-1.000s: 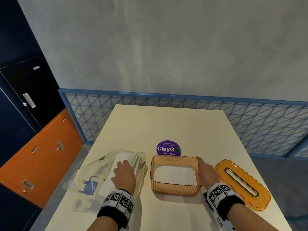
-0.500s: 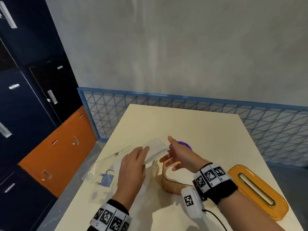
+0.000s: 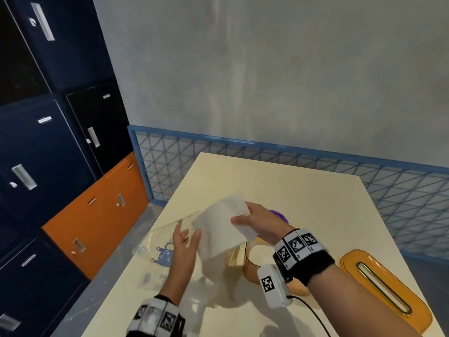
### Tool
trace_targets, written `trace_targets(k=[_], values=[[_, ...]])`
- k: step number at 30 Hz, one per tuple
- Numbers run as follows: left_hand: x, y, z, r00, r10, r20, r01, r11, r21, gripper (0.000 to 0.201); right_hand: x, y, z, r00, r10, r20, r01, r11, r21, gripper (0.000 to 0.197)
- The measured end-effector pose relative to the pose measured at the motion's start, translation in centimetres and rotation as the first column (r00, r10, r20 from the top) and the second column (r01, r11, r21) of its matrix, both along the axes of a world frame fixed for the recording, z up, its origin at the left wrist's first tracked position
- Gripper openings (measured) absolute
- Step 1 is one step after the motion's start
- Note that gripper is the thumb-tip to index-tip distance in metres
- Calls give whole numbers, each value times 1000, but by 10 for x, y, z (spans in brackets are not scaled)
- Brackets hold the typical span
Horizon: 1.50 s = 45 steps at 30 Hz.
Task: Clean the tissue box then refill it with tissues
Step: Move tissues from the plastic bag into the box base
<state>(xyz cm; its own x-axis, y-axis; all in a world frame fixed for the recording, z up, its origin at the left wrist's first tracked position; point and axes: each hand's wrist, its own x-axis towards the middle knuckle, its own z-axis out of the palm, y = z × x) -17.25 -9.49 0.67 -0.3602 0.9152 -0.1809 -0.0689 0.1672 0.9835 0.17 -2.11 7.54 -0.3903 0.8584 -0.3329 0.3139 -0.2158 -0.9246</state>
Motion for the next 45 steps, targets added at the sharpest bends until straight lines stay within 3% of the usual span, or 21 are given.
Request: trace_targets(k=[2,4,7,10,16,20,26,29,37,40,45], values=[[-11,11,-2,961,-15,276,40,996,-84,61,0,2,-2,999,33,-42,-33,999,-13,41],[-19,17,0,916,-113,384,141,989,-44,52,-1,3,-3,994,38,-103,-41,999,-22,43],[-26,19,12,953,-116,279,118,993,10,39,-4,2,-8,993,-35,-109,36,999,8,41],[-34,17,15,998,-45,54,42,997,64,33,-5,2,-19,994,-103,-46,105,993,54,38],[-31,4,5,982,34,-188,-13,994,111,34,-14,-3,-42,993,-114,-33,117,986,118,21],[-23,-4,-15,979,4,-205,-1,1000,13,38,-20,-11,-66,987,-150,51,144,984,109,23],[-19,4,-16,969,42,-242,-42,999,5,29,-29,-9,-61,981,-154,117,138,981,137,34],[-18,3,-13,969,-6,-246,0,1000,-28,28,-31,-9,-63,971,-128,204,106,987,118,41],[-12,20,10,942,59,-329,-16,991,132,13,-1,-5,-33,960,-266,86,257,961,97,28],[11,38,18,926,-38,-375,72,994,78,8,39,-7,-20,937,-328,122,322,944,70,23],[68,54,14,879,-288,-379,278,957,-83,19,105,-19,-22,856,-365,367,389,921,10,18]])
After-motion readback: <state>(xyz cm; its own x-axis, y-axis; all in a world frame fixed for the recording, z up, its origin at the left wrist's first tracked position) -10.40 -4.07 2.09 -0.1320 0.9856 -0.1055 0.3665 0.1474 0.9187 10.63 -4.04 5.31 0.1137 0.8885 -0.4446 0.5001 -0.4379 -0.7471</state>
